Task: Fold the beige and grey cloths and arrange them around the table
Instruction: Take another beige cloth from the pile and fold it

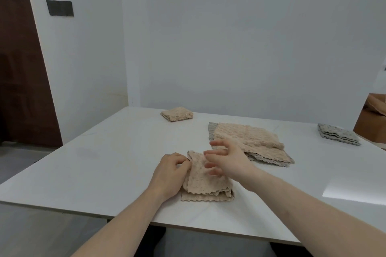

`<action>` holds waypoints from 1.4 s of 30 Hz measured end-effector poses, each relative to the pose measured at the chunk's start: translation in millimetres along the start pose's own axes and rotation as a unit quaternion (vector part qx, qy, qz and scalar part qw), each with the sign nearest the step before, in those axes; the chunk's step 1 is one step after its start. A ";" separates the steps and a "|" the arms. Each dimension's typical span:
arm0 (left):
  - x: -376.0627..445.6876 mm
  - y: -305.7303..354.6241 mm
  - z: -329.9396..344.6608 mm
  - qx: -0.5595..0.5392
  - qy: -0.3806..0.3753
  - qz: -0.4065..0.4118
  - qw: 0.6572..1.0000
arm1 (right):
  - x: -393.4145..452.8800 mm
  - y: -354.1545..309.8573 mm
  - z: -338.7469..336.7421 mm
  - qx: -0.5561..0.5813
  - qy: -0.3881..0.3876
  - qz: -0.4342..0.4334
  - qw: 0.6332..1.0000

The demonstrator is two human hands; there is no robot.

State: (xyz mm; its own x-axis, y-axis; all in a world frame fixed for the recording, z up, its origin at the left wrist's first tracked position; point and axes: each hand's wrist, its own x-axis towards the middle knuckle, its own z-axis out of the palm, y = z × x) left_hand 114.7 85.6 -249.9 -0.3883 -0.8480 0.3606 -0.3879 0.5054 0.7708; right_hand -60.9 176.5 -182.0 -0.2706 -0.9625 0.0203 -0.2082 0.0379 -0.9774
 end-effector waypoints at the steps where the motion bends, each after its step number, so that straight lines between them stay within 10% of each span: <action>1: -0.6 1.4 -0.1 -0.004 -0.001 0.000 1.000 | -1.9 6.3 -4.2 -0.028 0.029 -0.039 0.998; 8: 1.9 0.3 2.1 0.007 0.024 -0.022 0.999 | -14.6 68.8 -30.2 -0.167 0.167 -0.106 0.966; 27: -9.1 3.4 0.7 0.014 0.072 0.059 0.996 | -7.0 79.2 -22.5 -0.410 0.058 -0.131 0.901; 35: -6.5 3.3 10.3 0.215 -0.159 0.050 0.962 | -8.2 79.3 -24.4 -0.393 0.068 -0.143 0.906; 42: -7.0 6.2 13.9 0.273 -0.205 0.039 0.939 | -16.5 75.8 -19.3 -0.379 0.034 -0.222 0.898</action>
State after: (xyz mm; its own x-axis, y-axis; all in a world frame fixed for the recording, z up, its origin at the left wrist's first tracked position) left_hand 103.5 96.9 -254.9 -0.6795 -0.7285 0.0868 -0.6718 0.6654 0.3254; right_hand -90.3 200.4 -252.3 -0.0540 -0.9101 0.4108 -0.8828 -0.1487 -0.4456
